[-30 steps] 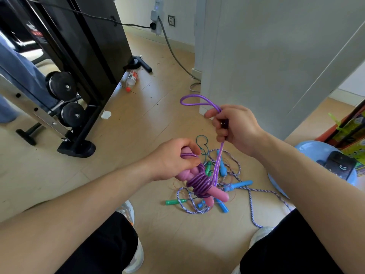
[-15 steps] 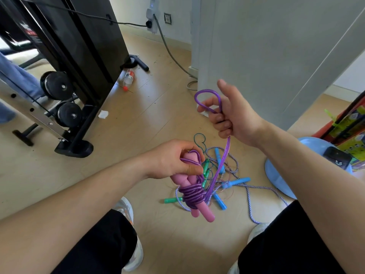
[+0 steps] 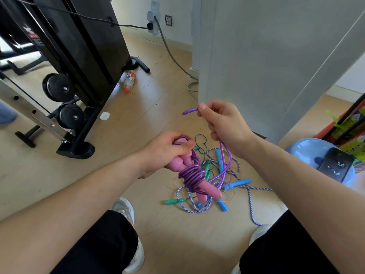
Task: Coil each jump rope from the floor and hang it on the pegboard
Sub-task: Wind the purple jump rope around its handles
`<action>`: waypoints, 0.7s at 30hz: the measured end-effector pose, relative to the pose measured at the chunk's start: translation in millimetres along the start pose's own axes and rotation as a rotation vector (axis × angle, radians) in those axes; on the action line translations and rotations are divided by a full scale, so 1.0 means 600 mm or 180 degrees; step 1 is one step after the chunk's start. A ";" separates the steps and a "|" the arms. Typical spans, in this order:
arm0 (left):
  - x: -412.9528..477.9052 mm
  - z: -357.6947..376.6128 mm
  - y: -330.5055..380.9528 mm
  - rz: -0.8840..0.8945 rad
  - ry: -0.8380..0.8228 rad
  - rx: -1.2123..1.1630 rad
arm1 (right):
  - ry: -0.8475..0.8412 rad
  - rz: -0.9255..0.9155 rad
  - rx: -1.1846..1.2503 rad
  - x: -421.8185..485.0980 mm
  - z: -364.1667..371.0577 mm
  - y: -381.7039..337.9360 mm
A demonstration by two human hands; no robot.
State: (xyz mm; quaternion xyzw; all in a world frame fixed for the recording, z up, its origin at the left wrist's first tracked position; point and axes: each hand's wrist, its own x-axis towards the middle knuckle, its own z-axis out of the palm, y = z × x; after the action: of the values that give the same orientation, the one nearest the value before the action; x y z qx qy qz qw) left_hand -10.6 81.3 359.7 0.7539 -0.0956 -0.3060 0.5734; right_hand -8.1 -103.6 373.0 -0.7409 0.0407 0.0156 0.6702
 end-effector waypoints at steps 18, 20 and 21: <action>-0.007 -0.028 0.017 0.0024 -0.0448 0.1250 | 0.0605 -0.0536 -0.0955 0.013 -0.036 -0.003; -0.006 -0.022 0.018 0.0112 -0.0360 0.1648 | 0.0511 -0.0631 -0.1119 0.010 -0.027 -0.005; -0.006 -0.019 0.019 0.0163 -0.0325 0.1966 | 0.0487 -0.0664 -0.1099 0.009 -0.022 -0.006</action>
State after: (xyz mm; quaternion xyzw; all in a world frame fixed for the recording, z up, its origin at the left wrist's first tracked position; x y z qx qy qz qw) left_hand -4.9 88.7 373.1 0.8735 -0.2317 -0.2854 0.3193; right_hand -3.0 -116.3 377.6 -0.8440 0.0114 -0.1033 0.5262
